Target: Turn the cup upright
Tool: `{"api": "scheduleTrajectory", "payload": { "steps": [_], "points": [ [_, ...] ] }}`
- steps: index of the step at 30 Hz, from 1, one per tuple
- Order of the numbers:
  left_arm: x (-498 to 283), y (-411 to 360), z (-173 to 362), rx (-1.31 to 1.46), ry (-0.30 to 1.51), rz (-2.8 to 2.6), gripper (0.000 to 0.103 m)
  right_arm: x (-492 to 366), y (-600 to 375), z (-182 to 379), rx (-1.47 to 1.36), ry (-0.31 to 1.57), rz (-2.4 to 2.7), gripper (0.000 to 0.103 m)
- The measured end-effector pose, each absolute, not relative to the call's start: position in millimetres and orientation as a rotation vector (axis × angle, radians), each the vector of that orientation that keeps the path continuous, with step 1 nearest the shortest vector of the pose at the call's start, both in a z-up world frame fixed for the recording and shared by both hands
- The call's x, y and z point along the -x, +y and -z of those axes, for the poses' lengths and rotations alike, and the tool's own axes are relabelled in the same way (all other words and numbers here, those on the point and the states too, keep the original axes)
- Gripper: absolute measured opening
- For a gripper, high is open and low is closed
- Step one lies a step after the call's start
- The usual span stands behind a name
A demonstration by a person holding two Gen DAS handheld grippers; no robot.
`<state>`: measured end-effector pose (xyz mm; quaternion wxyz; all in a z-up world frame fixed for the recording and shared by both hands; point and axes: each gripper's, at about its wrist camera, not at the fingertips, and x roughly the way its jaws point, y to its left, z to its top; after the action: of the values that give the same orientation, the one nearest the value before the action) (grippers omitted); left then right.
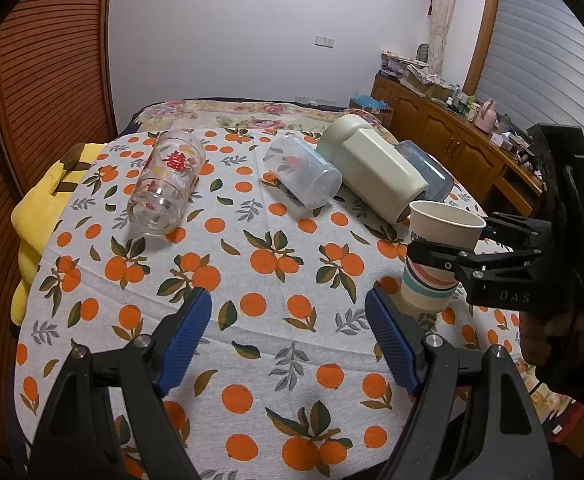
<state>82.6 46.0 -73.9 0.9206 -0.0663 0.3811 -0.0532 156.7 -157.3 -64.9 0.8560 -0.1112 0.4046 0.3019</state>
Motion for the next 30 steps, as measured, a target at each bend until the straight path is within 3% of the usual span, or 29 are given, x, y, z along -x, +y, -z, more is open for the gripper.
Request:
{"api": "scheduleTrajectory", "payload": {
  "steps": [16, 30],
  "points": [
    [-73, 40, 64, 0.094, 0.679, 0.074, 0.079, -137, -162, 71, 0.216, 0.792, -0.629, 0.067],
    [-71, 24, 50, 0.045, 0.597, 0.033, 0.08, -124, -174, 68, 0.141, 0.796, -0.641, 0.083]
  ]
}}
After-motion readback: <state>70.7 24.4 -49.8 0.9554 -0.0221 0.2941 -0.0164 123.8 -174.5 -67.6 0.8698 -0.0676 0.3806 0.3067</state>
